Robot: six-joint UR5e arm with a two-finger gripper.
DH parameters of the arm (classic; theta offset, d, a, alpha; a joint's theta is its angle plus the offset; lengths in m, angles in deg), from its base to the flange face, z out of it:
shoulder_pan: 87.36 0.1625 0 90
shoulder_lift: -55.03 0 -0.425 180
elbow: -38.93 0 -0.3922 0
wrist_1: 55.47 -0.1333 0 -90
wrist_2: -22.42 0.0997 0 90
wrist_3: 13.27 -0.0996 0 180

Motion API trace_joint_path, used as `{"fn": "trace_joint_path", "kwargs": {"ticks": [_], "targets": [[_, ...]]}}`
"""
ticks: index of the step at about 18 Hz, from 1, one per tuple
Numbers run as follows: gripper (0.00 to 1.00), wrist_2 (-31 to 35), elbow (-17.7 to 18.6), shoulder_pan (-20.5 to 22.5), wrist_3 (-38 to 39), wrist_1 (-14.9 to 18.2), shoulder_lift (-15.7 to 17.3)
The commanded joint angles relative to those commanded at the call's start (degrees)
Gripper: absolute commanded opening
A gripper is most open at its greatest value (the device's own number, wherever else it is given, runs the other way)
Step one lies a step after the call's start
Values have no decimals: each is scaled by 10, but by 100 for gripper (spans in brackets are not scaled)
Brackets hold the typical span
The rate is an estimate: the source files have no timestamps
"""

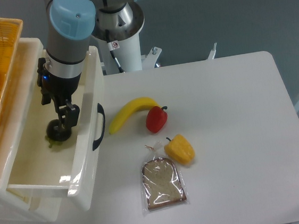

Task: Place the mangosteen in the upper white drawer
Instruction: 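Lower the mangosteen into the drawer and open the gripper, then raise the open gripper out of the drawer and move it back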

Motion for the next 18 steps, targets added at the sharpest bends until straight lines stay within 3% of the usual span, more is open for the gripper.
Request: {"fn": "trace_joint_path", "kwargs": {"ticks": [4,9,18], "targets": [[100,-21,-16,13,10,1,2],[100,-21,-66,82,62,-17,4],[100,-12,-75,210,-39,-34,-37]]}}
